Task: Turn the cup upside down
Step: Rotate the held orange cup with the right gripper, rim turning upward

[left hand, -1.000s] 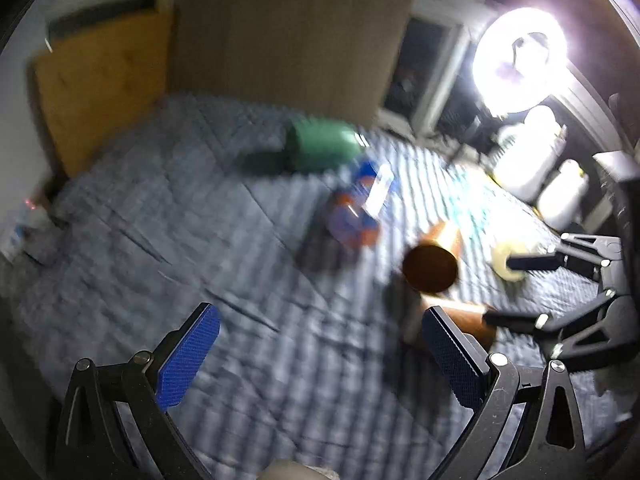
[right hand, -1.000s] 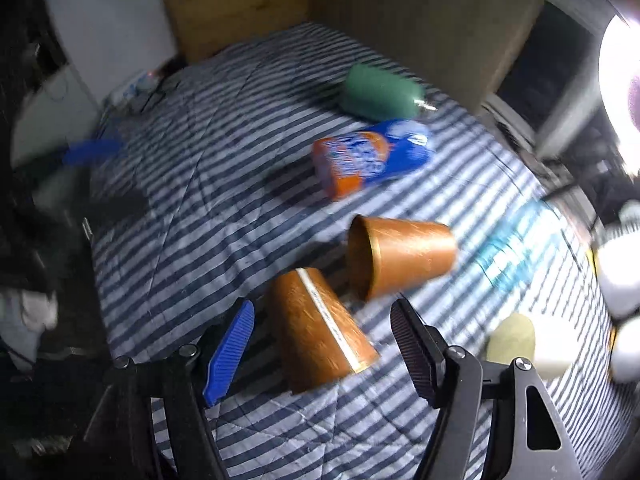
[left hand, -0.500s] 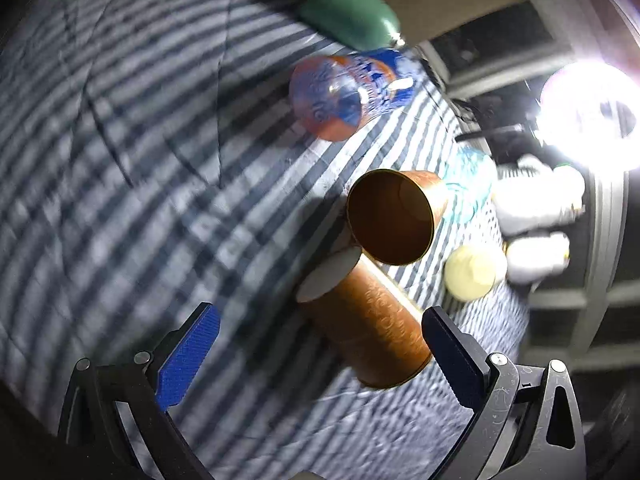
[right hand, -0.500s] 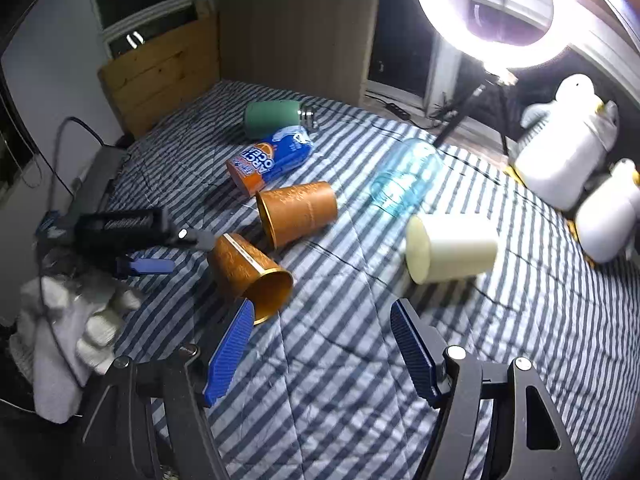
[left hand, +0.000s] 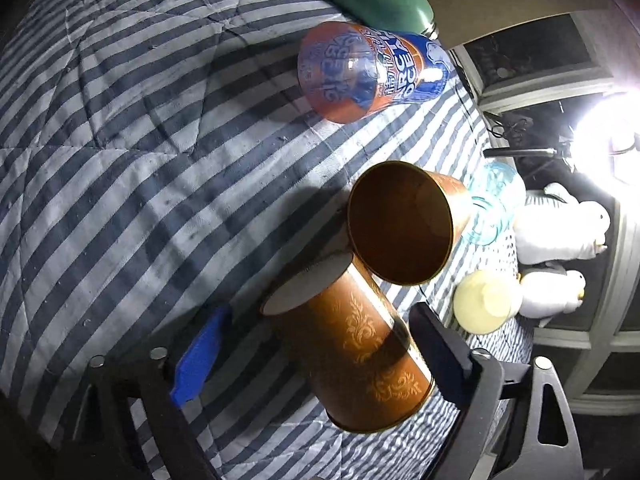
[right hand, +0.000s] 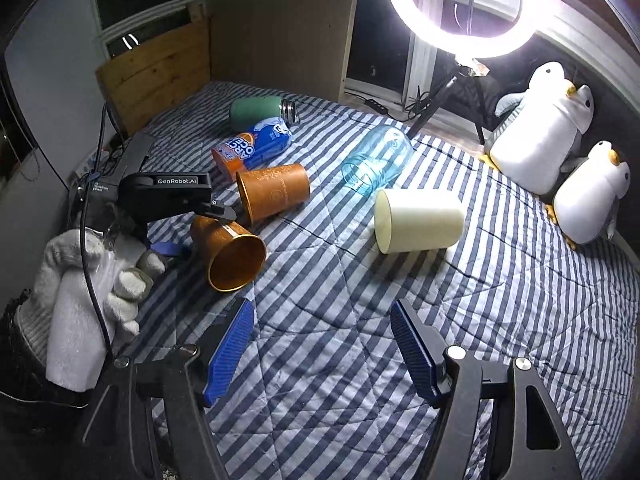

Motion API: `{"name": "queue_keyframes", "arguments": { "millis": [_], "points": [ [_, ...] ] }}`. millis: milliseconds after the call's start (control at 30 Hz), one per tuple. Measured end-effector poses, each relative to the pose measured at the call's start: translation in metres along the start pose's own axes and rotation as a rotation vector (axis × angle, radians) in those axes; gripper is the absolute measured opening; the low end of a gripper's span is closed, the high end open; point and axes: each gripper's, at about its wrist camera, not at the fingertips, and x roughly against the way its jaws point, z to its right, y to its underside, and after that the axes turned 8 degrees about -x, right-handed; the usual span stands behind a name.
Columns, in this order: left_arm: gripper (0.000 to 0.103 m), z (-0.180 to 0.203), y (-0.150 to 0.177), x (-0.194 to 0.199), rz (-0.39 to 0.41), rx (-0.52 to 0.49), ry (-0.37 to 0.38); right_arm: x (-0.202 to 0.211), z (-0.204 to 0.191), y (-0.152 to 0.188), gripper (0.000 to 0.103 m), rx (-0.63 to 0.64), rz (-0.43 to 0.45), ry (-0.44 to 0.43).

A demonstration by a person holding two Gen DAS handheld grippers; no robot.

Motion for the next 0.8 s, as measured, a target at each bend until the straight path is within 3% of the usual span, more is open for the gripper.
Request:
{"name": "queue_keyframes", "arguments": {
  "millis": [100, 167, 500, 800],
  "points": [
    [0.087, 0.002, -0.003, -0.005, 0.009, -0.003, -0.007, 0.000, 0.004, 0.000, 0.067, -0.009, 0.004, -0.001],
    [0.077, 0.004, -0.004, -0.006, 0.020, -0.011, -0.001, 0.000, 0.006, 0.000, 0.067, -0.014, 0.007, -0.001],
    [0.075, 0.014, -0.009, -0.012, 0.059, -0.050, -0.010, -0.001, 0.010, 0.002, 0.067, -0.037, 0.017, -0.009],
    [0.072, 0.029, 0.005, -0.002, 0.115, -0.171, -0.029, -0.005, 0.014, 0.004, 0.067, -0.056, 0.018, -0.014]
  ]
}}
